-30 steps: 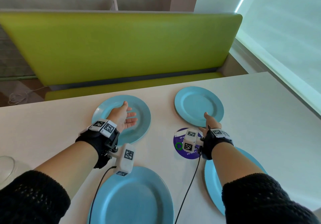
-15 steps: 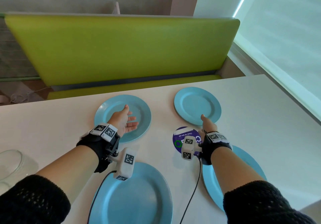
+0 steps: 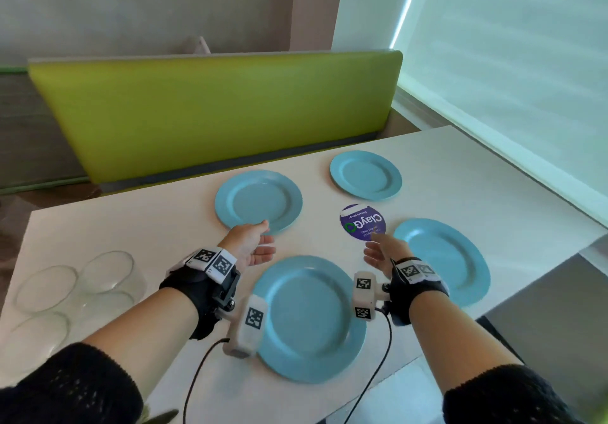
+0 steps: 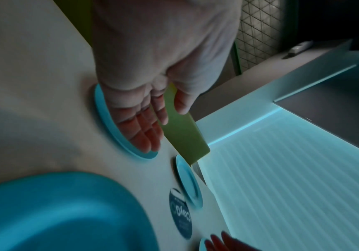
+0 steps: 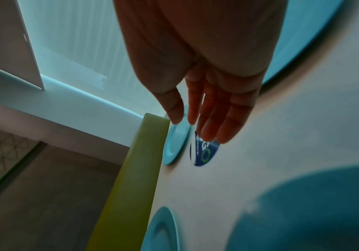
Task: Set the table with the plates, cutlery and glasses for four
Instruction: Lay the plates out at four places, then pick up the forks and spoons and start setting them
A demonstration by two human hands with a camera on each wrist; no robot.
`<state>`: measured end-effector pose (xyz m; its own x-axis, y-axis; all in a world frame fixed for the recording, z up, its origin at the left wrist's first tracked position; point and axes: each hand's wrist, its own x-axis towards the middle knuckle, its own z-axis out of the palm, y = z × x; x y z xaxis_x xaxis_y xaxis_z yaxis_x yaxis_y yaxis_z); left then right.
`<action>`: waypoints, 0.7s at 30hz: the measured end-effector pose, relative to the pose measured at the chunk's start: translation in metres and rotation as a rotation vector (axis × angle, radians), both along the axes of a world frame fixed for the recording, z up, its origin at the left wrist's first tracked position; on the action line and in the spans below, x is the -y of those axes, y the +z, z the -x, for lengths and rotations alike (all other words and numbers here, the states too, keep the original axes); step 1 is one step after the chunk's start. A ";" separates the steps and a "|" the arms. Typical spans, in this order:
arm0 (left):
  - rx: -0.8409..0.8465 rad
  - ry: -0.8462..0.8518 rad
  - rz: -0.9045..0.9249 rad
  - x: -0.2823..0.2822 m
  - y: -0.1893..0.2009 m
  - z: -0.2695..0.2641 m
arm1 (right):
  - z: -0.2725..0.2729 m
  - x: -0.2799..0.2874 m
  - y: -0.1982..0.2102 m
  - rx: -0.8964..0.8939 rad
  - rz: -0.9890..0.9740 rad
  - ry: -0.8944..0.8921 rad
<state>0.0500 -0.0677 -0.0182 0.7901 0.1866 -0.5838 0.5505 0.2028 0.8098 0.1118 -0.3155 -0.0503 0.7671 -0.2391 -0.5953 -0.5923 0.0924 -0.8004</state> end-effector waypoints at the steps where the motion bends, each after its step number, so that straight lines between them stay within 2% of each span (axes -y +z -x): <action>1: 0.004 -0.037 -0.019 -0.003 0.000 0.017 | 0.019 -0.007 0.001 -0.004 -0.014 0.009; 5: 0.008 -0.253 -0.139 -0.019 -0.003 0.088 | 0.093 -0.042 0.000 -0.038 -0.013 0.066; 9: -0.051 -0.525 -0.374 -0.043 -0.010 0.147 | 0.154 -0.075 -0.004 -0.070 0.003 0.118; 12: -0.085 -0.719 -0.619 -0.059 -0.013 0.180 | 0.188 -0.096 -0.006 -0.097 -0.007 0.176; 16: -0.136 -1.020 -1.106 -0.078 -0.007 0.211 | 0.214 -0.118 -0.002 -0.098 0.004 0.245; 19: -0.295 -1.152 -1.344 -0.096 -0.011 0.227 | 0.224 -0.130 0.002 -0.096 0.031 0.289; 21: -0.349 -1.177 -1.444 -0.109 -0.016 0.236 | 0.228 -0.136 0.005 -0.098 0.053 0.309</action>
<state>-0.1863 0.0411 -0.0339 0.7598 0.1395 -0.6350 0.0387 -0.9847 -0.1701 -0.1165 -0.1795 -0.0453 0.7478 -0.0366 -0.6629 -0.6604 -0.1440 -0.7370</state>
